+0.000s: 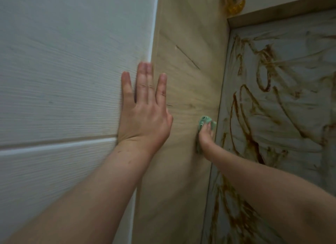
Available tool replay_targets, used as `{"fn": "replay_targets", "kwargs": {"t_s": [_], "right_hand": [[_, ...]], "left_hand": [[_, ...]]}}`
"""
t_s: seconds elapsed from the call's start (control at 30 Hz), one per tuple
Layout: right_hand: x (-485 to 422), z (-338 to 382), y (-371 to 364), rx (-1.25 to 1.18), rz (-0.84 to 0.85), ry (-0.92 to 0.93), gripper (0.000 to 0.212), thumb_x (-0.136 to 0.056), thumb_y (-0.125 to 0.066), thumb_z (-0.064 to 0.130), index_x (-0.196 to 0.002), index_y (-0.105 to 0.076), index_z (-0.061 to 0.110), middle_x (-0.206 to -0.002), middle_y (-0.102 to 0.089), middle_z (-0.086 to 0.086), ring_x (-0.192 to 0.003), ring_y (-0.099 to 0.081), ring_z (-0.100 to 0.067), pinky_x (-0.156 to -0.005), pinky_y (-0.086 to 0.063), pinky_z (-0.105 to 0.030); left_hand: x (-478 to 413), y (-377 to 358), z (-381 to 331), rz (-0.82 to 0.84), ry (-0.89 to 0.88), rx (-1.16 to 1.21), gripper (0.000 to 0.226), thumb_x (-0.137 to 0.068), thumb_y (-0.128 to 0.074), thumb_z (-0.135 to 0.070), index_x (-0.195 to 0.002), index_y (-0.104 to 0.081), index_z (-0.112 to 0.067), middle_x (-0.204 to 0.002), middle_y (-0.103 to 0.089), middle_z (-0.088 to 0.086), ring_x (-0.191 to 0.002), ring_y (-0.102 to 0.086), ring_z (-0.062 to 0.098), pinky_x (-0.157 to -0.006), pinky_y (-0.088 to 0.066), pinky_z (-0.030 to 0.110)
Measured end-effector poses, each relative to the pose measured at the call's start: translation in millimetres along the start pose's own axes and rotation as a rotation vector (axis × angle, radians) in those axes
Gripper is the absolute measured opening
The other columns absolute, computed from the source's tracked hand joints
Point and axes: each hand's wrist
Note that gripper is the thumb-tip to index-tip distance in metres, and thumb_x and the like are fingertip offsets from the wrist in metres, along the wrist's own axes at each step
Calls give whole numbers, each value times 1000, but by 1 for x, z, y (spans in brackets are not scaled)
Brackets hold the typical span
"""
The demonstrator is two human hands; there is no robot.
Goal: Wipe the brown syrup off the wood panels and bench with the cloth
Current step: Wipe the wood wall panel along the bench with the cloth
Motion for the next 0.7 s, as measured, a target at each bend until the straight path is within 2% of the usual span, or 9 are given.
{"fn": "replay_targets", "kwargs": {"t_s": [0.07, 0.13, 0.2, 0.27, 0.37, 0.43, 0.53, 0.6, 0.7], "right_hand": [[15, -22, -6, -15, 33, -109, 60, -110, -10, 51, -166, -2, 31, -174, -7, -8, -158, -12, -34, -128, -9, -54], [28, -2, -7, -45, 23, -113, 61, -110, -12, 52, -166, -2, 32, -173, -9, -11, -157, -15, -36, -127, -10, -54], [48, 39, -8, -30, -4, 89, 61, -110, -14, 53, -166, 1, 34, -174, -4, -9, -159, -7, -35, -127, -4, -53], [69, 83, -8, -8, 1, 415, 60, -110, -18, 51, -165, 2, 36, -174, 3, -4, -159, 4, -30, -127, 2, -53], [78, 115, -5, -7, -20, 721, 62, -107, -25, 49, -164, -3, 40, -174, 2, 0, -159, 5, -26, -125, 1, -51], [59, 113, 3, -1, -36, 710, 61, -107, -23, 48, -165, -8, 36, -174, 0, -1, -159, 4, -26, -126, 1, -50], [7, 97, 15, -33, -46, 498, 55, -112, -19, 43, -166, -13, 31, -174, -1, -3, -160, 1, -28, -128, 1, -51], [-28, 84, 17, -110, -53, 365, 56, -111, -17, 48, -166, -11, 35, -174, -5, -3, -160, -4, -28, -128, -2, -52], [-80, 68, 24, -168, -46, 245, 63, -108, -13, 56, -166, -13, 31, -173, -12, -4, -159, -11, -29, -129, -7, -52]], "left_hand": [[0, 1, 0, 5, 10, 5, 74, -103, -19, -44, -164, 0, -6, -166, 9, 33, -156, 11, 45, -121, 10, 66], [0, 1, -1, 11, 13, 9, 75, -102, -21, -44, -164, -1, -6, -167, 7, 33, -156, 10, 45, -120, 12, 66], [-1, 1, -1, 13, 15, 17, 76, -102, -23, -44, -164, -3, -6, -167, 6, 33, -156, 9, 45, -119, 12, 66], [-2, 0, -1, 5, 18, 10, 76, -102, -23, -44, -164, -4, -6, -166, 5, 33, -156, 8, 45, -120, 10, 67], [-1, 0, -3, 4, 15, 5, 75, -102, -20, -44, -164, -3, -5, -166, 5, 34, -156, 8, 46, -121, 6, 68], [0, 2, -3, -1, 22, 1, 75, -102, -21, -44, -164, -2, -5, -166, 5, 34, -156, 9, 46, -121, 7, 67], [-1, 1, -3, -19, 24, 11, 76, -102, -23, -44, -164, -2, -5, -166, 5, 34, -156, 9, 46, -120, 11, 67], [-1, 0, -3, -25, 22, 13, 76, -102, -22, -44, -164, -1, -5, -166, 6, 34, -156, 9, 46, -120, 11, 68], [0, -3, -3, -28, 14, 2, 75, -102, -18, -44, -163, 3, -5, -166, 9, 34, -155, 13, 46, -119, 12, 68]]}}
Point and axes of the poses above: each hand's wrist, its own x-axis away from the middle knuckle, its own y-axis out of the back of the hand, z = x × y
